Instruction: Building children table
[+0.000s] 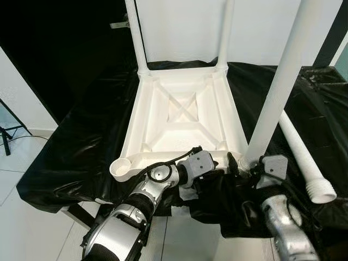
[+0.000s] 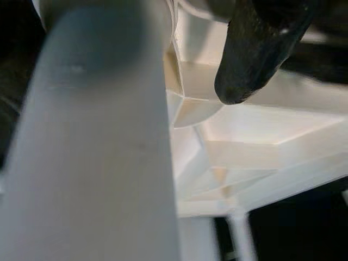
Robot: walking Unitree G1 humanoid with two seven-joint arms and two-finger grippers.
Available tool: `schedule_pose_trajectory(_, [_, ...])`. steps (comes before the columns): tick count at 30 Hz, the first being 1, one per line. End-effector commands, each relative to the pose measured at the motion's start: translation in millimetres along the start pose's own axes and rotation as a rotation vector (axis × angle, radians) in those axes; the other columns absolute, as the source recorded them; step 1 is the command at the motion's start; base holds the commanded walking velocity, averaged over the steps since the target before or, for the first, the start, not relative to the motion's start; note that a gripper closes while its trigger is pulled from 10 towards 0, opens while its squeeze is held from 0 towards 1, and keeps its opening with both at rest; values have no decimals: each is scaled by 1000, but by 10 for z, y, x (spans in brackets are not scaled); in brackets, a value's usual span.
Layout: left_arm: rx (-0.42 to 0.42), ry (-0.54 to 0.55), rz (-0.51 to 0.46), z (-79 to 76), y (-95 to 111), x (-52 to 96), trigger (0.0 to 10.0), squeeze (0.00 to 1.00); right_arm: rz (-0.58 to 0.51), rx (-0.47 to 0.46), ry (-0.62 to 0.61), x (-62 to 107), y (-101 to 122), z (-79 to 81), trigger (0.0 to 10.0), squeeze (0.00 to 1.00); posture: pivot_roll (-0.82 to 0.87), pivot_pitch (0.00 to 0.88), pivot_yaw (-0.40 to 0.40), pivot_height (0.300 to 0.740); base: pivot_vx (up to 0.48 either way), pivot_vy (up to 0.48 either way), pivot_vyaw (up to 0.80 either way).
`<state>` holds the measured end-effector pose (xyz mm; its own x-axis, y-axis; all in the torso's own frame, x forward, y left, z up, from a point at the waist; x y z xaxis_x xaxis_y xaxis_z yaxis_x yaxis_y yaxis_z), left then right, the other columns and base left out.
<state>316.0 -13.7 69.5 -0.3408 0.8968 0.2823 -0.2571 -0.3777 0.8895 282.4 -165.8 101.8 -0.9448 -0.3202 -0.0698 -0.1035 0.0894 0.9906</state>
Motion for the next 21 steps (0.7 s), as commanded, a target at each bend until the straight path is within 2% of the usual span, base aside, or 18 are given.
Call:
schedule_pose_trajectory(1, [88, -41, 156, -261, -371, 43, 10000, 0, 41, -44, 198, -42, -41, 249, 10000, 0, -121, 0, 50, 740, 0, 0, 0])
schedule_pose_trajectory(2, [89, -42, 155, -262, -369, 41, 10000, 0, 49, -45, 234, -25, -37, 249, 6980, 0, -121, 0, 50, 740, 0, 0, 0])
schedule_pose_trajectory(3, [88, -41, 156, -261, -368, 41, 10000, 0, 54, -49, 262, 1, -34, 242, 3098, 0, -120, 0, 49, 740, 0, 0, 0])
schedule_pose_trajectory(4, [88, -40, 156, -258, -369, 41, 10000, 0, 56, -58, 292, 23, -29, 249, 0, 0, -119, 0, 49, 740, 0, 0, 0])
schedule_pose_trajectory(8, [87, -38, 160, -249, -377, 51, 10000, 0, 61, -95, 332, 60, -32, 264, 0, 0, -118, 0, 48, 740, 0, 0, 0])
schedule_pose_trajectory(15, [87, -35, 162, -240, -384, 60, 10000, 0, 83, -128, 331, 95, -119, 344, 0, 0, -117, 0, 49, 740, 0, 0, 0])
schedule_pose_trajectory(16, [86, -36, 163, -240, -385, 61, 10000, 0, 78, -159, 325, 97, -128, 416, 0, 0, -119, 0, 50, 740, 0, 0, 0])
schedule_pose_trajectory(18, [86, -37, 163, -240, -384, 60, 10000, 0, 65, -188, 301, 90, -131, 480, 0, 0, -120, 0, 51, 740, 0, 0, 0])
schedule_pose_trajectory(20, [85, -38, 162, -239, -379, 56, 10000, 0, 21, -196, 148, 44, -128, 478, 0, 0, -121, 0, 51, 740, 0, 0, 0])
schedule_pose_trajectory(21, [85, -38, 162, -239, -379, 56, 10000, 0, 21, -196, 148, 44, -128, 478, 0, 0, -121, 0, 51, 740, 0, 0, 0])
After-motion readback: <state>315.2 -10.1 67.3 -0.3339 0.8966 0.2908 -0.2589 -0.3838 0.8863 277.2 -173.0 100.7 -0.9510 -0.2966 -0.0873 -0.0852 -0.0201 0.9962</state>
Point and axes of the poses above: a point about 5 cm out from each wrist's last joint towards the gripper, its own x axis pointing back from the gripper into the wrist, its own y axis along the axis of the wrist's last joint, z = x × y, the point moved 3 cm from there along -x, pointing out of the wrist towards the gripper, and after that the axes turned 3 degrees about -x, right-handed, at the moved point
